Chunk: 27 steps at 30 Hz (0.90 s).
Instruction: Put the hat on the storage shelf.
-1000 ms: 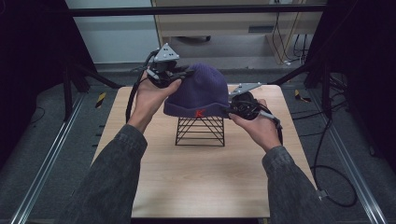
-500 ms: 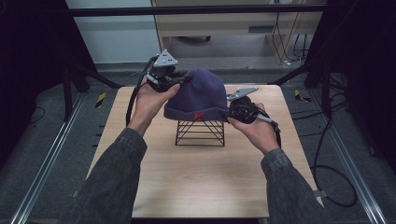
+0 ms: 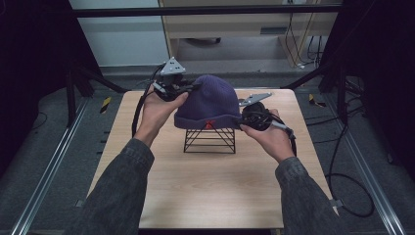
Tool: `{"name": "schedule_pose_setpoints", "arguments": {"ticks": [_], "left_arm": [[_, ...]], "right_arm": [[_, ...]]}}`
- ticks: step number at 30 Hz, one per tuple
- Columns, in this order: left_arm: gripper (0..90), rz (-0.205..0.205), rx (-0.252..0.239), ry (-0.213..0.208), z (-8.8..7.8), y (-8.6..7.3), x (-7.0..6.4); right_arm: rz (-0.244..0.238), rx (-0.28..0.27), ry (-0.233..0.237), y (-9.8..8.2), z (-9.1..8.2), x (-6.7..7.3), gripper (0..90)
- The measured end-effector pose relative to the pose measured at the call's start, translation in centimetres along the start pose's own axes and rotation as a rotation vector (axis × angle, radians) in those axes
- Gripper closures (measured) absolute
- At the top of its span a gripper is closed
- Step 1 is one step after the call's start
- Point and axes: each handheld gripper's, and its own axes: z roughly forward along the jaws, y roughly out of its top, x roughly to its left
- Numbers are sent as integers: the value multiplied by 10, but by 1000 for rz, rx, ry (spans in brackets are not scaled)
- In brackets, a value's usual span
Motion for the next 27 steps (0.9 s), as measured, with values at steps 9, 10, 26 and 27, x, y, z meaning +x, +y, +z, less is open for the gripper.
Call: {"name": "schedule_pose_setpoints", "arguments": {"ticks": [9,10,26,27], "left_arm": [[794,5,4,-8,1,-4,-1],[794,5,6,-9,2,-6,-1],[794,30,29,-26,5,-13,-7],[794,29,31,-26,5,-13,-7]], "right_arm": [[16,-1,9,-6,3,1,683],[16,2,8,-7,4,1,683],[14,24,18,-19,12,5,676],[16,25,19,-20,12,5,676]]}}
